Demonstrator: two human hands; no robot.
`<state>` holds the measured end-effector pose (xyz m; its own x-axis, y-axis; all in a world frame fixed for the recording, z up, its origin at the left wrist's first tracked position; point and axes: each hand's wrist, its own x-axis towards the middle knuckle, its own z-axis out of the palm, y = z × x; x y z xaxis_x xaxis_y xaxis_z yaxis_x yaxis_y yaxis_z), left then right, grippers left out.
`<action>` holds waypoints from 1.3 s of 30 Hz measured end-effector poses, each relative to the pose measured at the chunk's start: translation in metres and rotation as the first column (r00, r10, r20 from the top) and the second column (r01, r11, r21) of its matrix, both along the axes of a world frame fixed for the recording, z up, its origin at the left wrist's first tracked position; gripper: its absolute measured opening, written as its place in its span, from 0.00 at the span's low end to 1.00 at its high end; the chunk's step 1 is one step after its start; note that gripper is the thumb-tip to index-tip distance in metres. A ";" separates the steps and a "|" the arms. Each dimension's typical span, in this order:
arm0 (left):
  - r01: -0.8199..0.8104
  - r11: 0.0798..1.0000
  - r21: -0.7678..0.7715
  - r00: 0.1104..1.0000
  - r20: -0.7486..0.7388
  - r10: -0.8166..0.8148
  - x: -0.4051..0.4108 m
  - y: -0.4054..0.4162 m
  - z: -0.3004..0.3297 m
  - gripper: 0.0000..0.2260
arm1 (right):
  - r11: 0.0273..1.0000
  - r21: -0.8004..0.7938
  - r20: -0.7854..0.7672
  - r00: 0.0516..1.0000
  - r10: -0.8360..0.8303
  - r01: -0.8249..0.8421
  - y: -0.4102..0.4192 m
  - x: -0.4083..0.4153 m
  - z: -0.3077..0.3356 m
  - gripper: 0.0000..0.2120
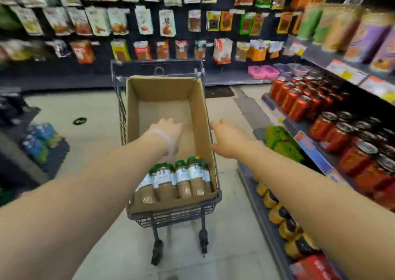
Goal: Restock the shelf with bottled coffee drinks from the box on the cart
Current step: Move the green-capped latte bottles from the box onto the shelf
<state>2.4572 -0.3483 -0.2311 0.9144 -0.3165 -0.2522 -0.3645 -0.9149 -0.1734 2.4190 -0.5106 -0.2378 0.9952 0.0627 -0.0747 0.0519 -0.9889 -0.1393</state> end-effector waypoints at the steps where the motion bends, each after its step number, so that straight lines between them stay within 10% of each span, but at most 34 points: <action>1: -0.037 0.999 0.005 0.998 -0.044 0.037 0.008 0.017 -0.013 0.27 | 1.000 0.014 -0.031 0.999 0.009 -0.009 0.014 0.013 -0.012 0.22; 14: -0.241 0.966 -0.092 0.883 -0.433 0.179 0.067 0.086 -0.197 0.28 | 0.949 0.096 -0.399 0.885 -0.241 0.301 0.072 0.090 -0.194 0.27; 24: -0.518 0.834 -0.189 0.759 -0.550 0.347 0.070 0.079 -0.235 0.30 | 0.657 0.308 -0.585 0.682 -0.439 0.688 0.054 0.097 -0.255 0.34; 39: -0.908 0.183 -0.377 0.404 -0.669 0.624 0.069 0.045 -0.256 0.23 | 0.612 0.372 -0.603 0.683 -0.412 0.698 0.041 0.101 -0.267 0.24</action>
